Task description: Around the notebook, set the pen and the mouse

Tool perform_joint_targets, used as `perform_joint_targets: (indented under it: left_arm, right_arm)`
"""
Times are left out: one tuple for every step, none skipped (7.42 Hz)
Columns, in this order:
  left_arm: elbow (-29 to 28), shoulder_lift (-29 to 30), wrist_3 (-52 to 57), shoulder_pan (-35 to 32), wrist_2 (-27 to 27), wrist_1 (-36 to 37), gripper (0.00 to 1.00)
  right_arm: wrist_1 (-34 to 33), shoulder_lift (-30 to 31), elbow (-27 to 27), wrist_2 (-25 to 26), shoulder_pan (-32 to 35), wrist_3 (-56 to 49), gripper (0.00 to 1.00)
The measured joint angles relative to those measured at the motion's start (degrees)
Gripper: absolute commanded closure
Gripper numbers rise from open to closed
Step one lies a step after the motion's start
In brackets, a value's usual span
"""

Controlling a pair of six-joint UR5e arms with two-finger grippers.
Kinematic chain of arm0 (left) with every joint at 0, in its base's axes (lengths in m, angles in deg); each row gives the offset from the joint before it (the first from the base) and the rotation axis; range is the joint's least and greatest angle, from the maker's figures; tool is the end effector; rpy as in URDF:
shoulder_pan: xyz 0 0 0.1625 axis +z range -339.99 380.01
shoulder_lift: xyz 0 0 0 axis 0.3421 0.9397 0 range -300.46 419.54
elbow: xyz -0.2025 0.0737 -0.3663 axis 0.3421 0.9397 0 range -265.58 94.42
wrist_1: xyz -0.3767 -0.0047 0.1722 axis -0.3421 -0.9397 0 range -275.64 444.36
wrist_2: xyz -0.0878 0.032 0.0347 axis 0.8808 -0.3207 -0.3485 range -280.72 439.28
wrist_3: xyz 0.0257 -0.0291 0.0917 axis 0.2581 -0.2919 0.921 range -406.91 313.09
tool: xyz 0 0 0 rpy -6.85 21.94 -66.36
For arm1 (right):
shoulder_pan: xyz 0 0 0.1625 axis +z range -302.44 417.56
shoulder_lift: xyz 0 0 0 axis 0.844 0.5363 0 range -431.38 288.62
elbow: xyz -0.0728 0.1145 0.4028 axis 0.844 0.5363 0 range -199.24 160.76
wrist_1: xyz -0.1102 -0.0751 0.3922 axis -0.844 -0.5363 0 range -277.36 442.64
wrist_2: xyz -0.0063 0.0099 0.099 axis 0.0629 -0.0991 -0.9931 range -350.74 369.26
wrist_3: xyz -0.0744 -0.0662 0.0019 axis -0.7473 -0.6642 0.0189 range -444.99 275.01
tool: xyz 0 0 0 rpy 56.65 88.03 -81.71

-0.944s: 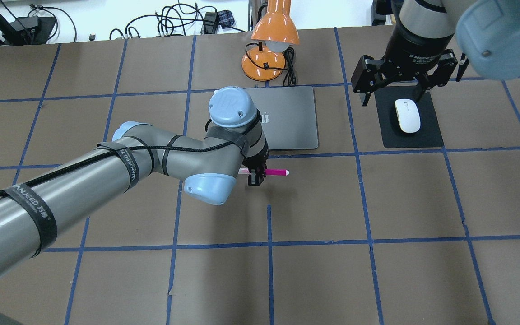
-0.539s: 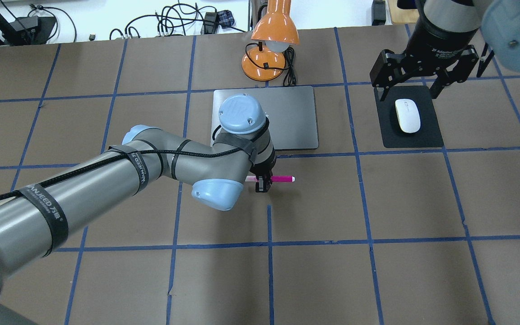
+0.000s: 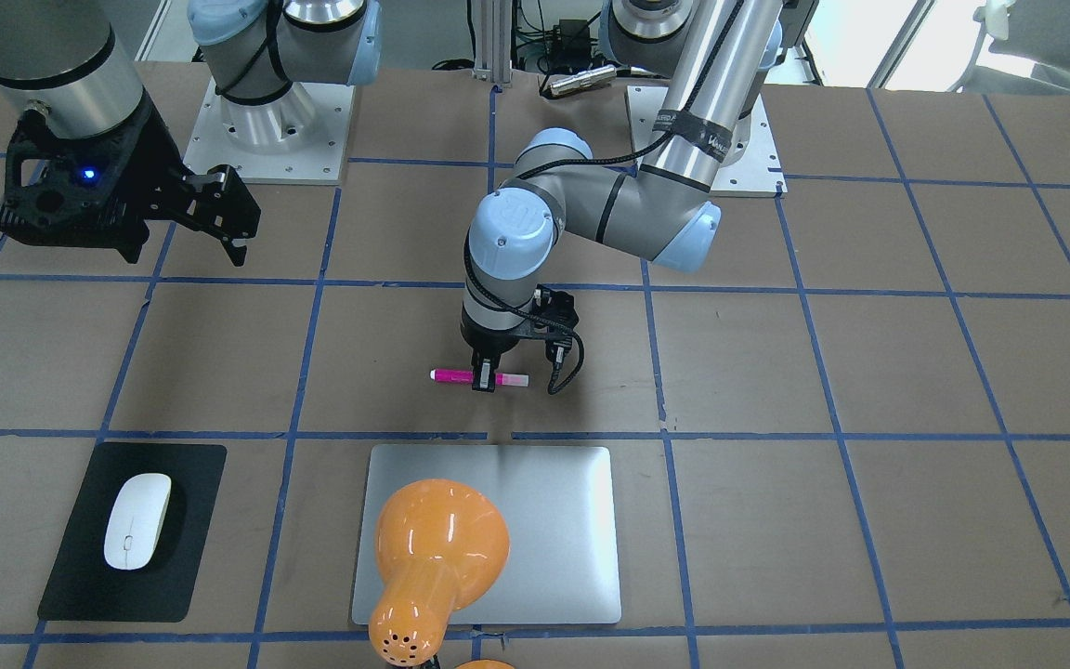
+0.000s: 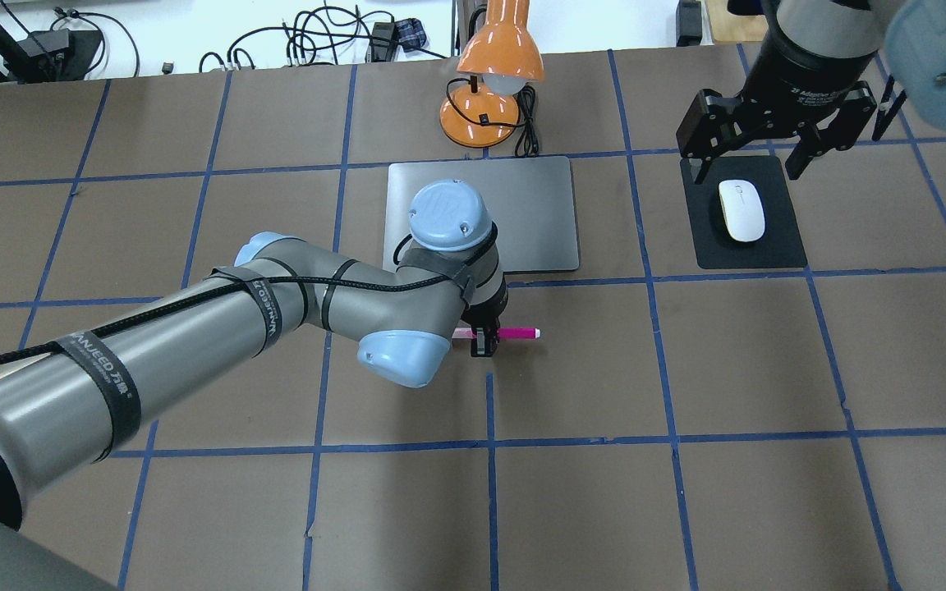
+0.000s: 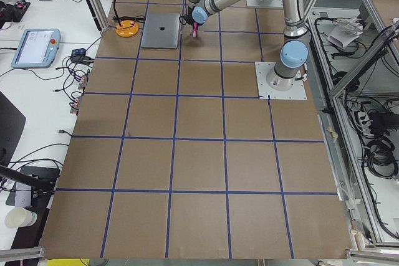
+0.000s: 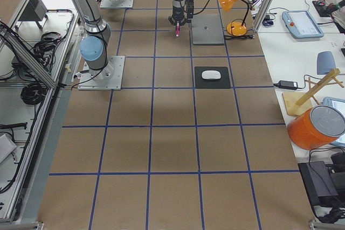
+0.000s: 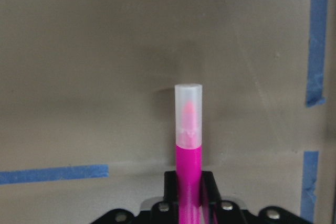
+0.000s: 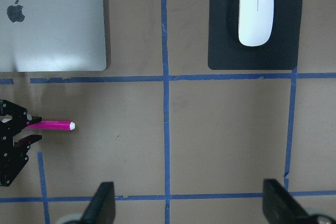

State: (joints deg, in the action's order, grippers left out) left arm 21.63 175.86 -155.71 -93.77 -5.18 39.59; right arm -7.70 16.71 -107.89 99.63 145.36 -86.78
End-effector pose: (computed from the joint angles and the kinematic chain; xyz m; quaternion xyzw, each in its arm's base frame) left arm -0.3627 -0.4689 0.1772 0.6744 -0.7367 -0.0382 0.0330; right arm 0.1132 -0.5104 0.4835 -0.0037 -1.0000 -0.0020 0.0032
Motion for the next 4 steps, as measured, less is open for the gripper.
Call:
perform_joint_targets:
  left_arm:
    - [-0.1, -0.2, 2.0, 0.0, -0.2, -0.1, 0.37]
    - [-0.2, -0.8, 6.4, 0.3, -0.3, -0.3, 0.13]
    - [-0.8, -1.6, 13.0, 1.4, -0.2, -0.2, 0.02]
    - [-2.1, -2.5, 20.2, 3.5, 0.0, -0.5, 0.01]
  right_arm:
    - [0.0, 0.0, -0.1, 0.0, 0.0, 0.0, 0.0]
    - [0.0, 0.0, -0.2, 0.0, 0.0, 0.1, 0.0]
    - [0.0, 0.1, -0.2, 0.0, 0.0, 0.2, 0.0]
    - [0.0, 0.1, -0.2, 0.0, 0.0, 0.2, 0.0]
